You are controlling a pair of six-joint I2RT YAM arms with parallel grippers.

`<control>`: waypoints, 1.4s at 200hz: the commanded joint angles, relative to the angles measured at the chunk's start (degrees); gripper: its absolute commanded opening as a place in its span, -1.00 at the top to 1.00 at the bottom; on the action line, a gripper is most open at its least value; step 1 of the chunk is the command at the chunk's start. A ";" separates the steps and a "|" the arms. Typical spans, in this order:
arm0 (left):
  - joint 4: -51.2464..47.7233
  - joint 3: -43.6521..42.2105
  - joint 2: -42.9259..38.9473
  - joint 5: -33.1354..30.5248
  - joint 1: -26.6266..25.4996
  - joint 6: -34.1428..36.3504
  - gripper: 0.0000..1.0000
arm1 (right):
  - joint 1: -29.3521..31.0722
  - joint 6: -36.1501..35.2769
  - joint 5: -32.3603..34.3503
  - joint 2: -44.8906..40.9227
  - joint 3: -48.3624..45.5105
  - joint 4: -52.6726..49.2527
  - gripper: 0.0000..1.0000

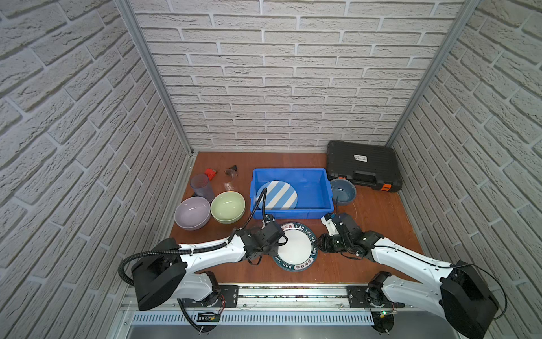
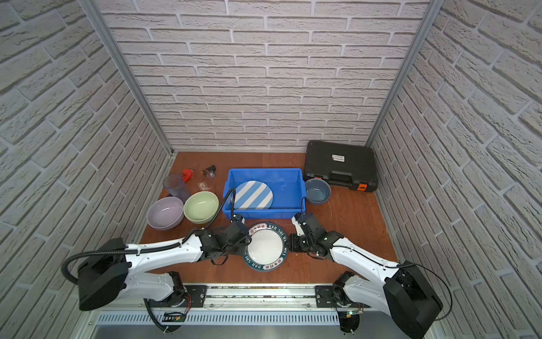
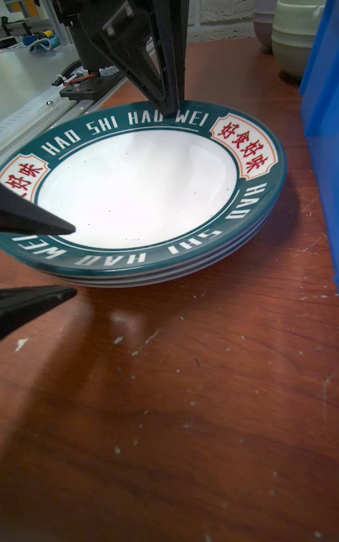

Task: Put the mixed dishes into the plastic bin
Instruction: 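Move both grippers to opposite edges of the green-rimmed plate stack, then close the right gripper on the top green-rimmed plate while the left steadies the stack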

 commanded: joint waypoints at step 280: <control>1.69 -1.05 1.63 -0.93 -1.38 -1.54 0.63 | 0.69 0.98 0.93 -2.05 3.14 -2.84 0.48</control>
